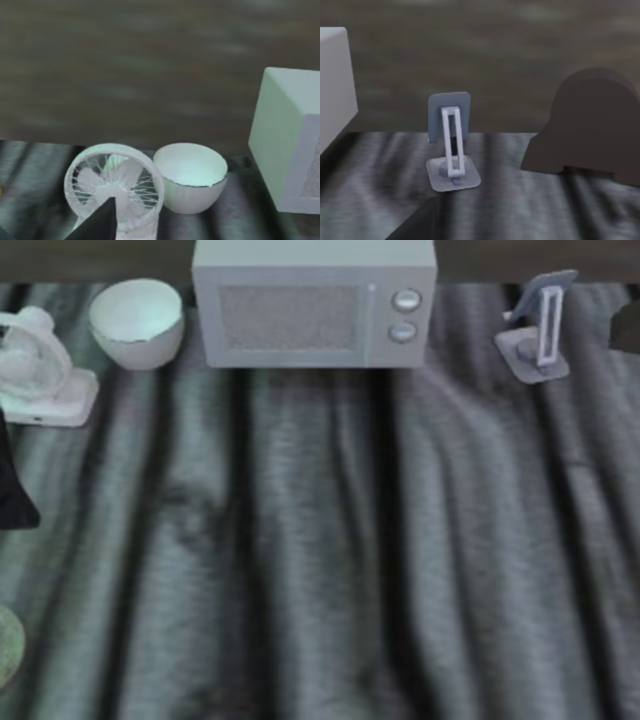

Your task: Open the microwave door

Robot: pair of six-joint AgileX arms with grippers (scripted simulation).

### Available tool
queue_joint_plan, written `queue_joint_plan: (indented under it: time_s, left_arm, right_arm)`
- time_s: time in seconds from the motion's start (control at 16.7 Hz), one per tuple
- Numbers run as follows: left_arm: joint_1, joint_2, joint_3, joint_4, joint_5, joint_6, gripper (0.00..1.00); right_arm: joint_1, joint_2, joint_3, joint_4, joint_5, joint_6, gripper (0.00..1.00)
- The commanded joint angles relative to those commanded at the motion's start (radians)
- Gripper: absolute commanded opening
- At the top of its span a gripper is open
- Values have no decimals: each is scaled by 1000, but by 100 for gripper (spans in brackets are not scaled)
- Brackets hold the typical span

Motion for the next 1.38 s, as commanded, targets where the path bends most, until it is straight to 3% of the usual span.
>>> queue_joint_plan:
  time_s: [0.6,0.84,1.08,1.38]
  left_arm:
    - [-388,1041,743,-73,-361,-190,100]
    - [-521,1401,1003,-88,-480,-259,100]
    - [-608,1623,1179,-86,-554,-309,100]
    - [-631,1678,1226,-82,-573,-323,100]
  right_arm:
    - [0,0,0,0,0,0,100]
    - [0,0,0,0,0,0,100]
    - [0,0,0,0,0,0,100]
    - [0,0,0,0,0,0,100]
